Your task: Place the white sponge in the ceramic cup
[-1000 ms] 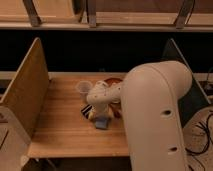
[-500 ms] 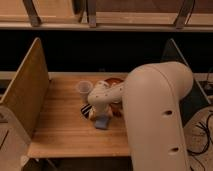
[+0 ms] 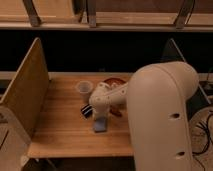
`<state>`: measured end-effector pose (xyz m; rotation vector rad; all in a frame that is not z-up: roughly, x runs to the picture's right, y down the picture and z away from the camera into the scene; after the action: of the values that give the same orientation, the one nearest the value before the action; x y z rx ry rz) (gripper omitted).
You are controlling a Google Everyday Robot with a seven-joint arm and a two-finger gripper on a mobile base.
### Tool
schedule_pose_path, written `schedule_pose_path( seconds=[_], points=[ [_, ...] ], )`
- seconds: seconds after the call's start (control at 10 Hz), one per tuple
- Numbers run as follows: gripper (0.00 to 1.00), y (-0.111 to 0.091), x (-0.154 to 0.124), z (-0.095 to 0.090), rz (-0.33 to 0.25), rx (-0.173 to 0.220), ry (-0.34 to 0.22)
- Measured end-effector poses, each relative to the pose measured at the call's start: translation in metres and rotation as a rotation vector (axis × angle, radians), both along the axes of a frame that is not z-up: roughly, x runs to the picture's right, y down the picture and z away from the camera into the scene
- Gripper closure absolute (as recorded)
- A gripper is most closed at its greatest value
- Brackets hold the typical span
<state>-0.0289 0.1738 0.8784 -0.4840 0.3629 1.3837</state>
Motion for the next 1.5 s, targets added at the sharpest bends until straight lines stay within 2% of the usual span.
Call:
schedule_pose_path(
  seconds=[0.1,0.2,0.3,0.4,0.5,0.6,0.7,0.9,1.0,1.3,1.5],
  points=[
    [0.98,0.0,-0.003,-0.003,-0.002,0.005,-0.012],
    [1.0,-0.012,-0.008,-0.012,-0.007,0.034,-0.034],
    [1.0,-0.033,-0.015,-0.028,-0.014,0.091,-0.061],
    [1.0,-0.061,-0.024,-0.052,-0.032,0.169,-0.091],
    [1.0,-0.094,-0.031,-0.08,-0.062,0.263,-0.115],
    [1.0,-0.118,-0.037,-0.102,-0.094,0.335,-0.133],
    [1.0,-0.156,-0.045,-0.137,-0.147,0.45,-0.156],
    [1.0,-0.191,-0.061,-0.166,-0.201,0.547,-0.187],
    [1.0,-0.193,-0.064,-0.169,-0.21,0.556,-0.191],
    [1.0,-0.19,-0.061,-0.166,-0.209,0.549,-0.184],
    [1.0,-0.187,-0.051,-0.155,-0.174,0.558,-0.179]
  ],
)
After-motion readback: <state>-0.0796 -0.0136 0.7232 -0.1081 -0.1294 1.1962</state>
